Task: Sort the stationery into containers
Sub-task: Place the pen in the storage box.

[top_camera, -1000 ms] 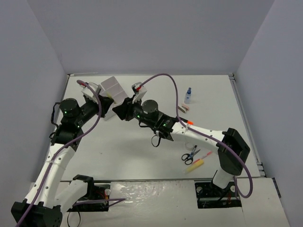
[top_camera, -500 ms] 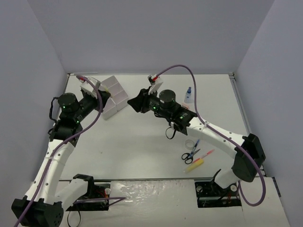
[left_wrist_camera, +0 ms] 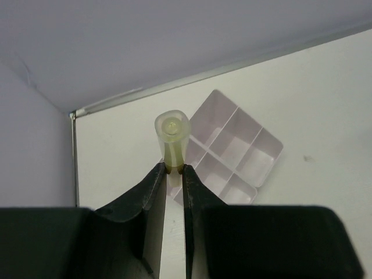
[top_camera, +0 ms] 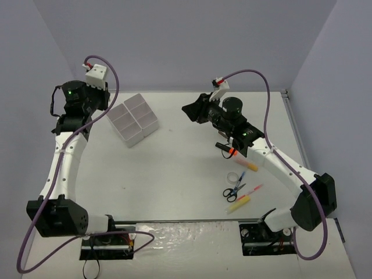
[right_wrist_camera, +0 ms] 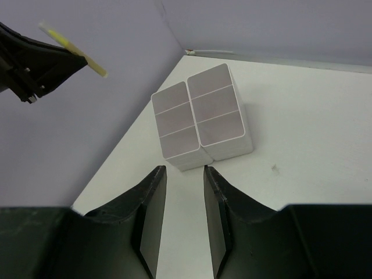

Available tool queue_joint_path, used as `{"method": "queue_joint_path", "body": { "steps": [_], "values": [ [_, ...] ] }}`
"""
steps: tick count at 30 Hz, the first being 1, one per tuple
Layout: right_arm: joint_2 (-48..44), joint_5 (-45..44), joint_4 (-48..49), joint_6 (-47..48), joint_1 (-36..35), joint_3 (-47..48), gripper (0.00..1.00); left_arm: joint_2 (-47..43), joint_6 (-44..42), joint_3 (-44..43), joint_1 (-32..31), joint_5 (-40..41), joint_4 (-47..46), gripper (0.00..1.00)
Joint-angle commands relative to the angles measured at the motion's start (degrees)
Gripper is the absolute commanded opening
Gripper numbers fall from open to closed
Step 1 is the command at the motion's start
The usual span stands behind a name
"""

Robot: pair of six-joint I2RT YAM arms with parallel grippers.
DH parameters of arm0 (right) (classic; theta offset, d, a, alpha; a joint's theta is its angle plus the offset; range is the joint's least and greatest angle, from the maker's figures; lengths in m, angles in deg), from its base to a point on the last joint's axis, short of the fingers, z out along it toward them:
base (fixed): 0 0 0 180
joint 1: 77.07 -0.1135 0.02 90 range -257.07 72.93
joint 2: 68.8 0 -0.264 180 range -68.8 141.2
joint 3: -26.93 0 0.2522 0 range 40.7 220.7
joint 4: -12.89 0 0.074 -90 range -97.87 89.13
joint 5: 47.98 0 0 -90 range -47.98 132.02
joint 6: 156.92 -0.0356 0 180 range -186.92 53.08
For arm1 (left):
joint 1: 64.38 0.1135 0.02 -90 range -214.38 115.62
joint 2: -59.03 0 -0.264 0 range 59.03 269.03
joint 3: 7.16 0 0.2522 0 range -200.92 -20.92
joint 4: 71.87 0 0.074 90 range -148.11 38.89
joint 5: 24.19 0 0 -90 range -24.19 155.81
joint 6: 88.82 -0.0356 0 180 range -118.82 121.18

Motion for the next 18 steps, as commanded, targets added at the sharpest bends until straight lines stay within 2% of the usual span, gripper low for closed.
{"method": "queue_joint_path", "body": {
  "steps": [1, 4, 8, 14, 18],
  "values": [
    [-3.8, 0.0, 0.0, -2.1, -0.4, 4.4, 0.29, 4.7, -3.7, -2.5, 5.3, -3.6, 0.7, 0.0],
    [-5.6, -5.2, -1.1, -3.3, -1.5, 3.7, 0.26, 8.4, -1.9, -3.7, 8.7, -6.8, -1.2, 0.0],
    [-7.2, -13.4, -2.5, -2.8, -4.9, 3.0, 0.25, 6.9, -3.3, 2.4, 9.1, -9.8, -13.9, 0.0],
    [-6.5, -22.4, -4.3, -1.3, -12.1, 4.6, 0.25, 6.7, 7.6, 6.0, 9.1, -12.7, -24.1, 0.0],
    [-6.7, -24.4, -2.5, -1.9, -14.2, 3.3, 0.25, 8.0, 9.6, 8.5, 9.1, -12.1, -29.0, 0.0]
  ]
}}
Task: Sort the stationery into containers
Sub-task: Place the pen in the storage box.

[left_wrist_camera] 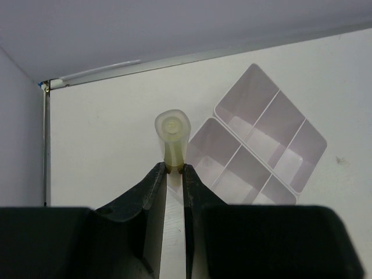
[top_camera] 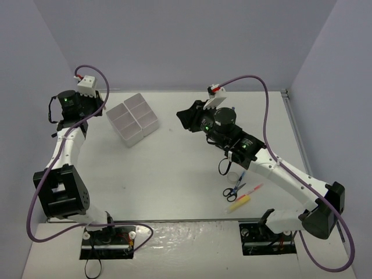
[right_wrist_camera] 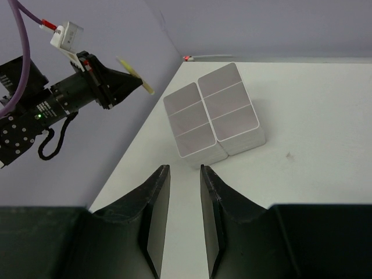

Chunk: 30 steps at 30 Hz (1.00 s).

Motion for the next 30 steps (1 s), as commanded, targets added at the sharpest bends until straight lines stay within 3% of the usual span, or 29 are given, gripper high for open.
{"method": "queue_joint_path", "body": {
  "steps": [1, 13, 30],
  "values": [
    [-1.2, -6.7, 4.6, 0.0, -2.5, 1.2, 0.25, -1.1, 5.9, -0.1, 0.0, -1.5, -13.0, 0.0],
    [-2.2, -8.6, 2.6, 2.3, -2.5, 0.9, 0.26, 4.4, 7.0, 2.3, -3.1, 0.8, -20.8, 0.0],
    [-2.3, -8.4, 2.4, 2.8, -2.0, 0.0, 0.27, 10.2, 5.1, 6.0, -5.0, 6.1, -23.3, 0.0]
  ]
}}
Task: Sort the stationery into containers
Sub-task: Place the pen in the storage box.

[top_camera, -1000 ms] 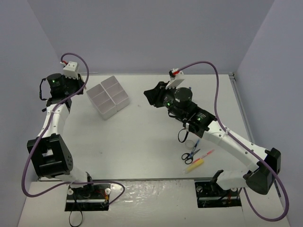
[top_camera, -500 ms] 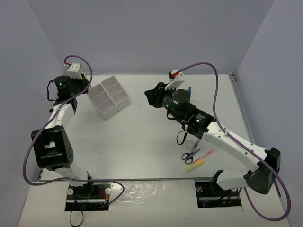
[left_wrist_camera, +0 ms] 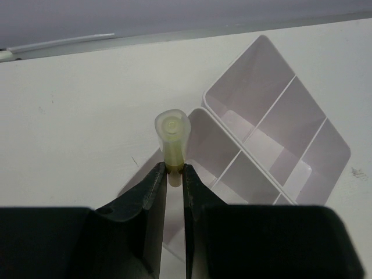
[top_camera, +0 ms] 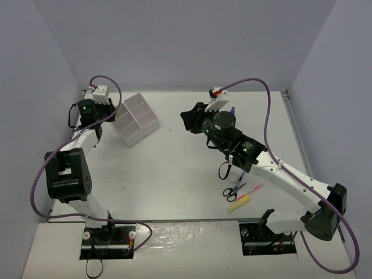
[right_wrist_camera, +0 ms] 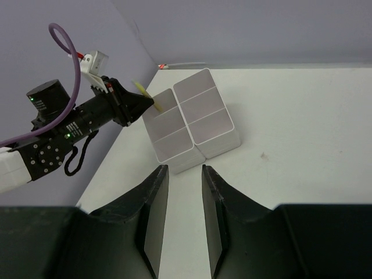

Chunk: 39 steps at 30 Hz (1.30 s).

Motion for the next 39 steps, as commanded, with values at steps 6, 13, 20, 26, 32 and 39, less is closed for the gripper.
{"method": "queue_joint_path", "body": {
  "steps": [6, 13, 20, 26, 32, 39],
  "values": [
    [-0.7, -0.8, 3.3, 0.2, 0.4, 1.0, 0.28, 2.7, -0.6, -1.4, -0.4, 1.6, -5.9, 0.0],
    [-1.0, -1.1, 3.2, -0.1, 0.3, 0.2, 0.29, 3.5, 0.6, -1.4, -0.5, 0.9, -5.9, 0.08],
    [-1.3, -1.4, 3.3, 0.0, 0.4, -0.2, 0.29, 3.7, 0.8, -1.5, -0.6, 0.7, -4.8, 0.19],
    [-1.3, -1.6, 3.2, 0.3, 0.4, -0.1, 0.29, 3.8, 1.0, -1.5, -0.9, 0.2, -4.0, 0.22],
    [-1.7, -1.5, 2.9, 0.5, 0.4, 0.0, 0.3, 1.4, 1.2, -1.5, -0.8, -0.8, -2.7, 0.25],
    [-1.5, -0.2, -1.8, 1.6, 3.0, 1.7, 0.36, -5.5, 1.4, -7.3, -0.9, 8.0, 12.1, 0.45]
  ]
}}
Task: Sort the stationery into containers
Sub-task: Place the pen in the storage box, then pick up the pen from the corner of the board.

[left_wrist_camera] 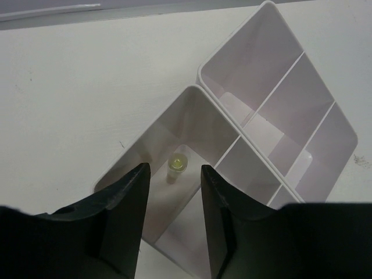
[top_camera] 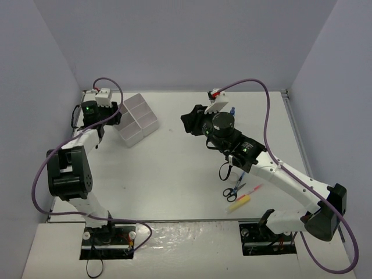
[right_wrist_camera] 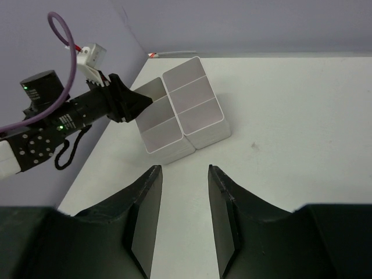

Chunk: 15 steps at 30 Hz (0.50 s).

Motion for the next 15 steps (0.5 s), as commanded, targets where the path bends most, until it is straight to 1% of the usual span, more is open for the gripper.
{"method": "queue_joint_path", "body": {
  "steps": [1, 5, 6, 7, 9, 10, 11, 14, 15],
  "values": [
    [-1.5, 0.5, -0.4, 0.9, 3.2, 2.3, 0.37, -7.9, 1.1, -7.7, -0.1, 8.4, 10.7, 0.47],
    [-1.7, 5.0, -5.5, 0.8, 8.7, 3.1, 0.42, -11.7, -0.4, -7.4, -0.1, 10.7, 13.8, 0.5],
    [-1.6, 6.1, -8.3, 1.0, 10.5, 3.5, 0.44, -12.8, -0.6, -7.5, -0.1, 10.7, 14.3, 0.51],
    [-1.5, 6.7, -9.8, 1.2, 12.3, 4.1, 0.48, -13.4, -0.6, -7.7, -0.1, 10.7, 15.0, 0.52],
    [-0.4, 7.5, -15.3, 1.8, 14.9, 5.4, 0.54, -13.7, -0.5, -10.5, -0.1, 10.5, 19.9, 0.54],
    [0.3, 7.8, -17.8, 2.2, 16.1, 6.2, 0.61, -13.7, -0.4, -11.7, -0.1, 9.8, 21.7, 0.55],
    [1.6, 8.5, -21.0, 2.5, 18.1, 7.6, 0.65, -13.7, -0.6, -13.0, 0.0, 9.1, 23.3, 0.55],
    [6.9, 11.4, -31.0, 5.4, 24.4, 12.0, 0.67, -14.2, -1.1, -16.4, 0.0, 5.3, 28.0, 0.56],
    [8.3, 13.3, -33.0, 6.7, 25.4, 13.1, 0.67, -14.6, -1.4, -17.0, 0.0, 3.9, 29.1, 0.56]
  ]
}}
